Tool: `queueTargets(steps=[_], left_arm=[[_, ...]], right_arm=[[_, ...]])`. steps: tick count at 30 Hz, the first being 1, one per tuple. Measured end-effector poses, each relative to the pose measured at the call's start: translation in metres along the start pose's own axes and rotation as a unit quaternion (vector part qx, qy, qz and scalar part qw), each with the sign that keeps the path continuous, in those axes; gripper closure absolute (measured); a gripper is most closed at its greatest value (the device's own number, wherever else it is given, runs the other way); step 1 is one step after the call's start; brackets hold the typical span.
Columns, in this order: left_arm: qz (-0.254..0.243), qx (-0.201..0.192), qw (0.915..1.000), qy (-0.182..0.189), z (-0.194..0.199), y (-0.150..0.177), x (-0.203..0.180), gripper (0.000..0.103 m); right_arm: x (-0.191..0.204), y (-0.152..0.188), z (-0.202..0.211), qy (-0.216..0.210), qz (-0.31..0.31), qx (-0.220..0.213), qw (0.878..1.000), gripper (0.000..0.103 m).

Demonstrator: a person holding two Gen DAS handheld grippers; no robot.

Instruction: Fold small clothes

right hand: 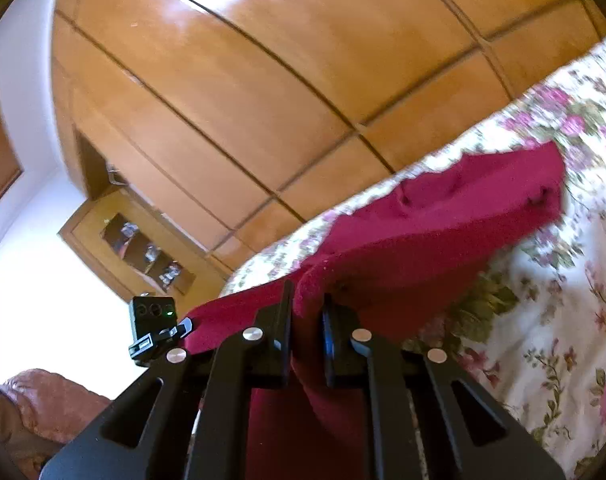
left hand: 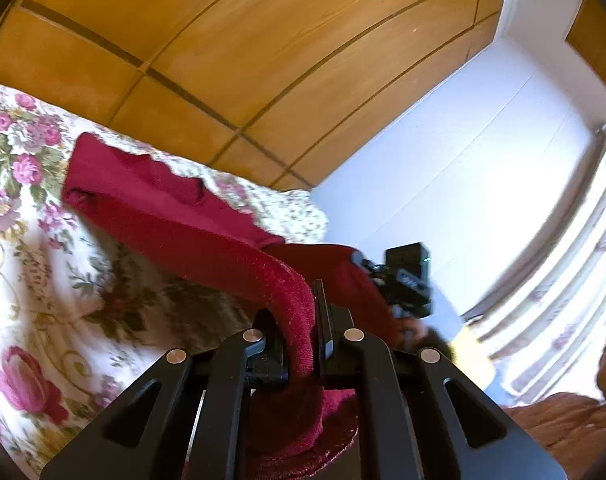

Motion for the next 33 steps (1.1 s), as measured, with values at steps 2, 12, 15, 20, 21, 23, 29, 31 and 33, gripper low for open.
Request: queueTargets(steps=[2,12,15,20,21,23,29,31,33], left_arm=[[0.011,0.001,0.9995,0.029,0.008,0.0,-0.004,0.095],[0.068,-0.002,0.997,0.037,0.015,0.003,0.02,0.095],[0.068,-0.003,0.9973,0.028,0.009,-0.007,0.029,0.095],[0.071,-0.026,0.9971,-0.002,0.0,-0.037,0.053,0.095],[0.084,-0.029,0.9959,-0.013,-0.005,-0.043,0.065,0.095],[0.108,-0.035,0.9931,-0.03,-0.013,-0.053,0.084,0.095],[0.177,-0.045,0.9813,-0.063,-0.034,-0.073,0.142,0.095],[0.191,-0.036,0.9771,-0.085,-0.045,-0.076,0.158,0.095],[0.195,-0.023,0.9744,-0.109,-0.058,-0.082,0.17,0.095]], right_arm=[[0.014,0.0,-0.001,-0.023,0.025,0.002,0.999,0.092],[0.018,0.009,-0.035,-0.021,0.033,0.065,0.997,0.092],[-0.001,0.004,-0.031,-0.013,-0.011,0.047,0.999,0.092],[-0.044,-0.012,-0.024,0.012,-0.11,-0.009,0.994,0.092],[-0.051,-0.014,-0.022,0.018,-0.124,-0.016,0.992,0.091],[-0.067,-0.017,-0.018,0.034,-0.154,-0.029,0.987,0.09],[-0.117,-0.02,-0.015,0.067,-0.243,-0.044,0.967,0.09],[-0.133,-0.023,-0.022,0.08,-0.263,-0.039,0.961,0.09],[-0.149,-0.024,-0.03,0.094,-0.281,-0.032,0.955,0.09]])
Point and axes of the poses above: each gripper's, at about its wrist camera, not at the fingertips, and z roughly against the way its jaws point, x to its left, y to its underside, the point moved 1 cm from there along -z, roughly the way its jaws point, and after that the axes turned 5 degrees about x, right-handed, at the moved point
